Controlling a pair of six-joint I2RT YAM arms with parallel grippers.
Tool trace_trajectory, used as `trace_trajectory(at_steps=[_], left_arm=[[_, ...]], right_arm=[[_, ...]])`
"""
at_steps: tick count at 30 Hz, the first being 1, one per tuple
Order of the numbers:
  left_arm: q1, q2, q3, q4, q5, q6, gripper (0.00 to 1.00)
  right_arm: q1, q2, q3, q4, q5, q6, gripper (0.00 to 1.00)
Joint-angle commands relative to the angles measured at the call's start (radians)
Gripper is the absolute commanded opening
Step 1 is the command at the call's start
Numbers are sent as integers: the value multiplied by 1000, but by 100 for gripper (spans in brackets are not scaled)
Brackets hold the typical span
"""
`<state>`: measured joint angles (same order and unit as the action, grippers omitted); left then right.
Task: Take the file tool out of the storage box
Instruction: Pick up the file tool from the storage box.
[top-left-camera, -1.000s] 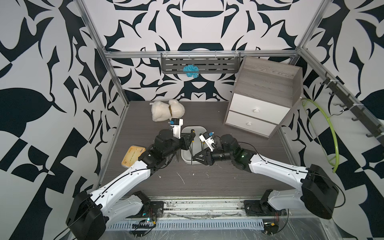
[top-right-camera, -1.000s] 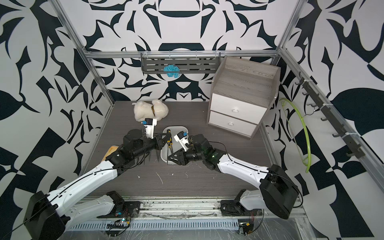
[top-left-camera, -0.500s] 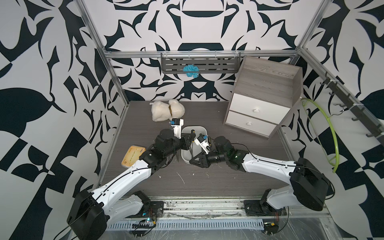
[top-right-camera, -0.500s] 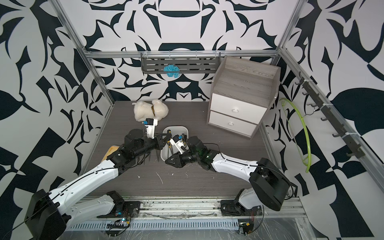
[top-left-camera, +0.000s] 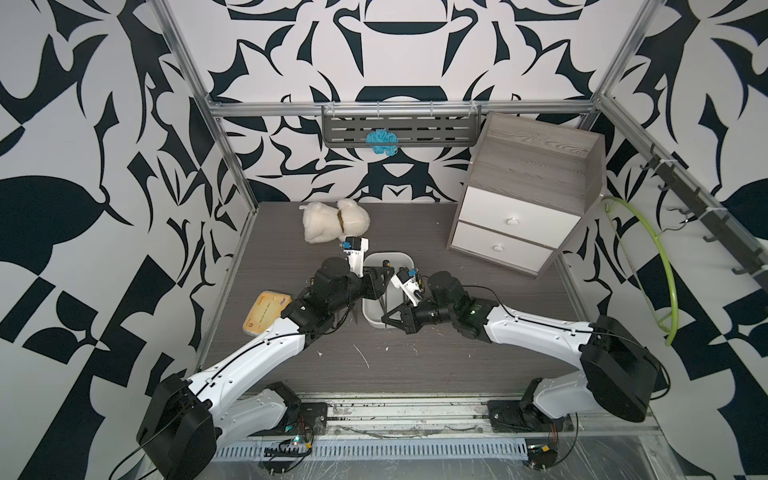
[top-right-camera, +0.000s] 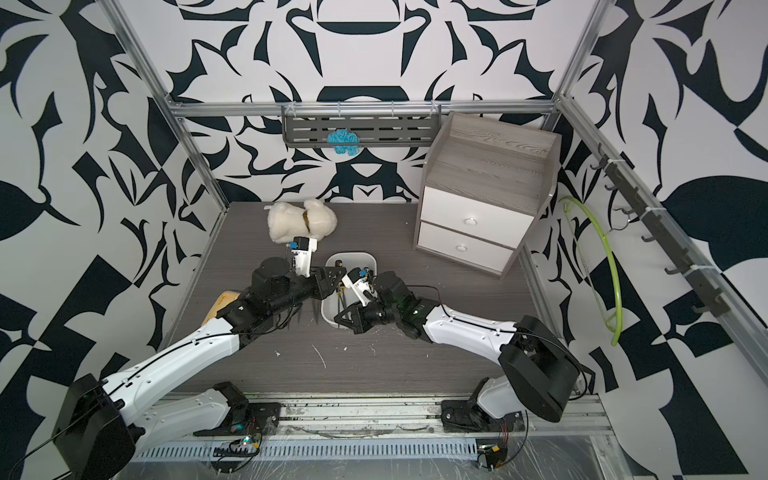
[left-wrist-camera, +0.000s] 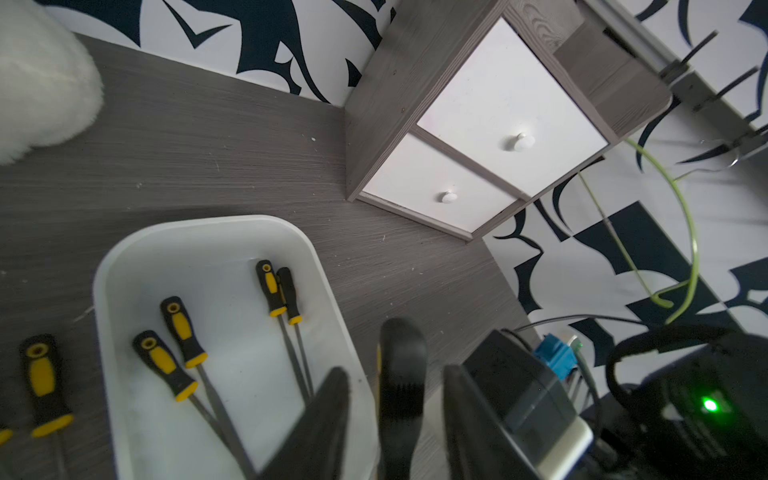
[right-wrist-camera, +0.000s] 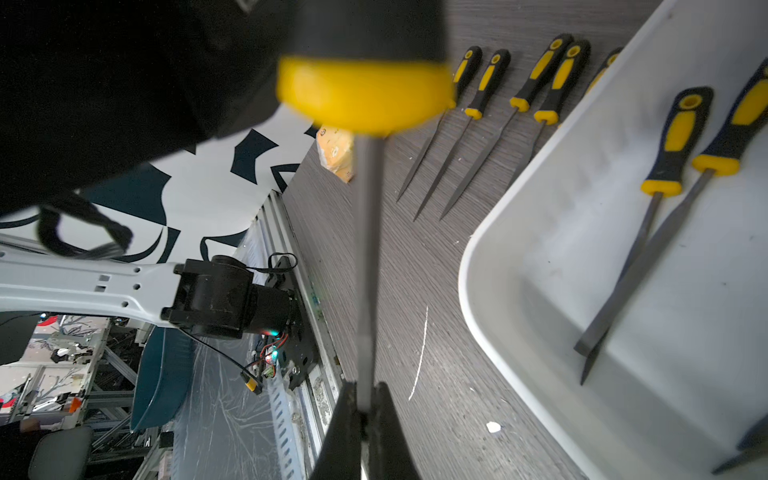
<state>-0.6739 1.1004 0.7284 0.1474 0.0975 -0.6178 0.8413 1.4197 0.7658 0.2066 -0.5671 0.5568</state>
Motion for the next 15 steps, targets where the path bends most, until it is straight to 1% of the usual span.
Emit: trace_trajectory(at_steps=[1,2,4,5,6,7,9,12,15], left_arm=[[1,-30,6,-26,-34,-2,72],[1,-36,9,-47,-52,-1,76],[2,-59,10,-85,-93,5,84],[2,-72,7,-102,-113,2,90],[1,-85,2,-115,-138,-6,96],[1,-93,-4,-122,-147,-9,99],[2,-105,-15,-134,-149,-7,99],[2,-97,-18,-149,-133,2,99],[2,-72,-11,-149,-96,13,99]], right_arm=[[6,-62,54,-95,81,-52,0],[6,-71,66,-146,104,-62,0],[7,-90,116,-312,175,-85,0],[5,-102,137,-389,219,-95,0],[6,-116,151,-475,289,-90,0],[5,-128,168,-542,337,-85,0],[2,-152,191,-685,455,-79,0],[-4,-156,228,-840,581,-66,0],[-24,-136,268,-948,641,-65,0]])
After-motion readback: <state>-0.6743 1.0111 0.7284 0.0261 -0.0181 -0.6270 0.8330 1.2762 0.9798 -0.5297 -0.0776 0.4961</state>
